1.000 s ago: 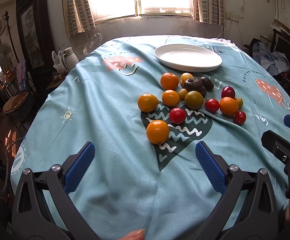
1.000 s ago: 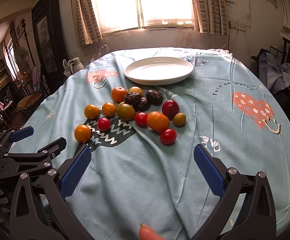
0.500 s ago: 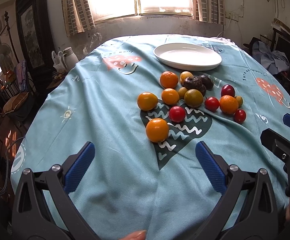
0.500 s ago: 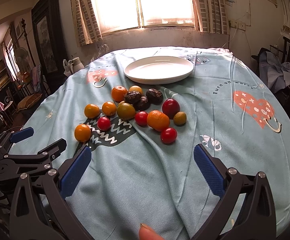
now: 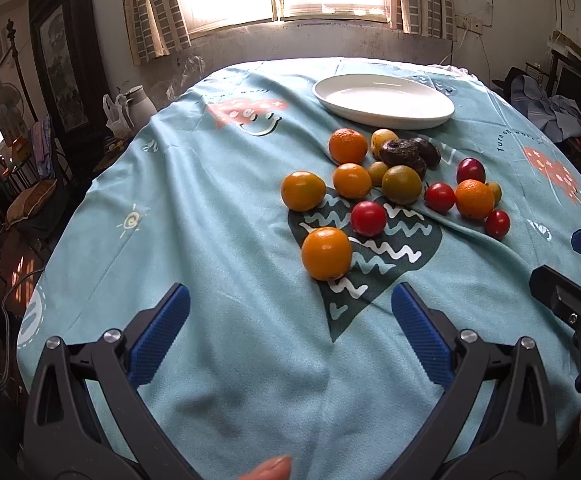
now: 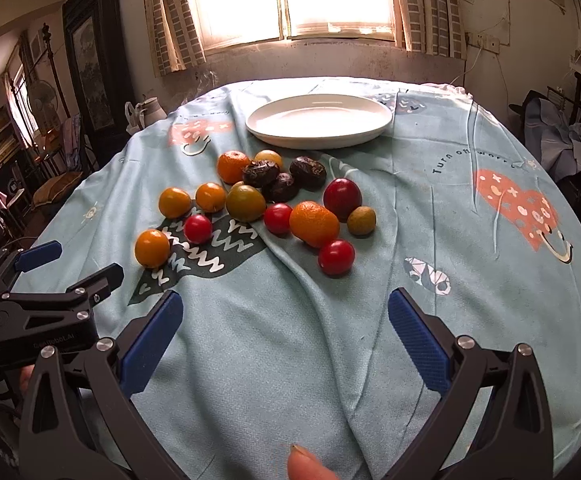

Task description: Organize fruits

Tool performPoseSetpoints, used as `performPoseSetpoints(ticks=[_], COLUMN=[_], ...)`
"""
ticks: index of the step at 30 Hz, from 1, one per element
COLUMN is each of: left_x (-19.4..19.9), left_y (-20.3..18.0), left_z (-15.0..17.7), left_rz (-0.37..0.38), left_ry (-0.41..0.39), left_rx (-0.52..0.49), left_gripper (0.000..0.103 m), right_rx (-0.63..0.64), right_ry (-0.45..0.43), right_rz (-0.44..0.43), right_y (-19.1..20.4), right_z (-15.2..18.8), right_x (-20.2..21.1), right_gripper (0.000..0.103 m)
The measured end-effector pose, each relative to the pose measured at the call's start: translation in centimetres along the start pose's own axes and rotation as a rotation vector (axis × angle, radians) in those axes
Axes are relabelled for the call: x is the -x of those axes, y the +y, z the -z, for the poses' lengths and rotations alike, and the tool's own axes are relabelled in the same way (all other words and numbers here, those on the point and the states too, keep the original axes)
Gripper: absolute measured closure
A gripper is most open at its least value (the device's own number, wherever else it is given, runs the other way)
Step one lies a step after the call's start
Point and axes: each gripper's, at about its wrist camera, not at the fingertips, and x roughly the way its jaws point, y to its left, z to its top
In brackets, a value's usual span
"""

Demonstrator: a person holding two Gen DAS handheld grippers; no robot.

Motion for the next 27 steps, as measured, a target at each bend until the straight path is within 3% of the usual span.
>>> performPoseSetpoints(ticks=[7, 12, 19, 20, 22, 24, 27], left_x=[-4.3, -6.2, -8.3, -8.4, -8.6, -8.6, -8.3], left_y=[1.5, 1.5, 0.5, 0.4, 0.1, -0.1, -0.6], left_z=[0.4, -1.3, -3.2, -3.1, -3.0, -3.0, -2.8], left_rz=[0.056, 0.075, 0.163, 0.182, 0.215, 0.210, 0.202], left_ry=[0.122, 0.141, 0.157, 0.159, 0.172, 0.166, 0.152], left_rx=[0.007, 0.001, -0.008, -0.011, -0.017, -0.029, -0.061], left_gripper=[0.002, 0.002, 0.003, 0.007, 0.028, 0.033, 0.046], right_rx=[0.022, 0.052, -0.027, -0.033, -0.040, -0.041, -0.036], right_ry=[0.047, 0.051, 0.074, 0.078, 0.097, 0.114, 0.124], right_rz=[-0.044, -0.074, -0.104, -0.108, -0.118, -0.129, -0.132], right_y=[-2.4, -3.6, -5.7, -5.9, -6.1, -6.2, -6.0], right_z=[0.1, -1.4, -2.8, -2.7, -2.7, -2.8, -3.0], right_x=[-2.2, -2.4, -3.5, -3.7, -4.2, -4.8, -5.4], right_gripper=[0.001, 0.001, 0.005, 0.009, 0.015, 0.023, 0.028])
